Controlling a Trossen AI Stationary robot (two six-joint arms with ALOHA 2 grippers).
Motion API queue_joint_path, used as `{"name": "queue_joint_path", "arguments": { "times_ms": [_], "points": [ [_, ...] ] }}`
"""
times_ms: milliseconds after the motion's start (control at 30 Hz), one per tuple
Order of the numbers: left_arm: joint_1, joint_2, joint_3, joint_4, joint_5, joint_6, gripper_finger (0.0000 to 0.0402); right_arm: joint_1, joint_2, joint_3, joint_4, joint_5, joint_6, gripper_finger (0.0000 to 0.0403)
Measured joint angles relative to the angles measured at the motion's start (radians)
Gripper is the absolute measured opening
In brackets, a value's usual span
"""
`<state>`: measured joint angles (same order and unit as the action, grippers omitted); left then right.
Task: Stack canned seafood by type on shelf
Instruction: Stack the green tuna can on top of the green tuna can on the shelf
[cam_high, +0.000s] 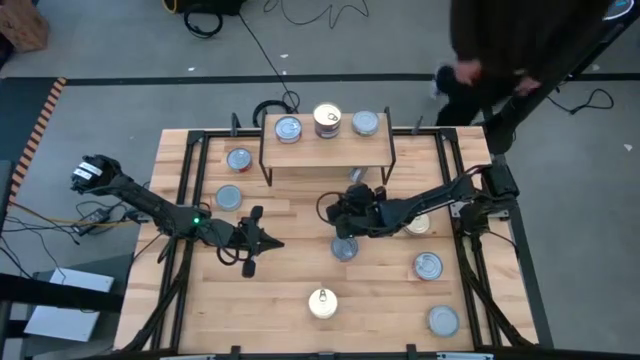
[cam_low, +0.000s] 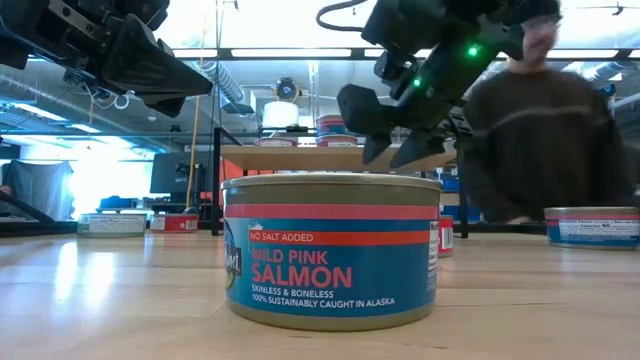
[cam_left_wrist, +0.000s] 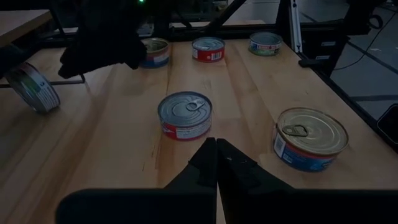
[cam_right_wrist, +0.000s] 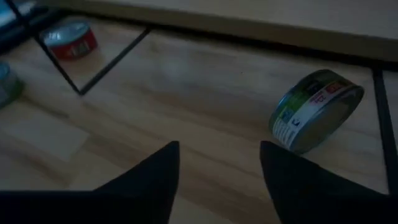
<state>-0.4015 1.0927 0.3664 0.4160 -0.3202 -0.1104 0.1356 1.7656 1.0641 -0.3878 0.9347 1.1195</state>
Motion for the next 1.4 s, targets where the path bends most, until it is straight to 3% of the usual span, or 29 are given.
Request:
{"name": "queue_joint_path", "arguments": {
  "times_ms": [267,633,833,1167,1400],
  "points": [
    [0.0,0.0,0.0,0.004,-0.002,-0.005,0.0006,-0.008,0.014,0.0,0.029,0.063,0.028,0.0276],
    [0.0,0.0,0.0,0.002,-0.006,-0.021,0.0006,-0.068,0.098,0.0,0.055,0.12,0.005,0.0277],
    [0.0,0.0,0.0,-0.001,-0.008,-0.018,0.0006,-0.115,0.099,0.0,0.077,0.096,-0.018,0.0277],
    [0.0,0.0,0.0,-0.004,-0.009,-0.021,0.0006,-0.186,0.099,0.0,0.081,0.029,-0.077,0.025],
    [0.0,0.0,0.0,-0.004,-0.009,-0.021,0.0006,-0.197,0.099,0.0,0.092,-0.044,-0.146,0.0209]
  ]
}}
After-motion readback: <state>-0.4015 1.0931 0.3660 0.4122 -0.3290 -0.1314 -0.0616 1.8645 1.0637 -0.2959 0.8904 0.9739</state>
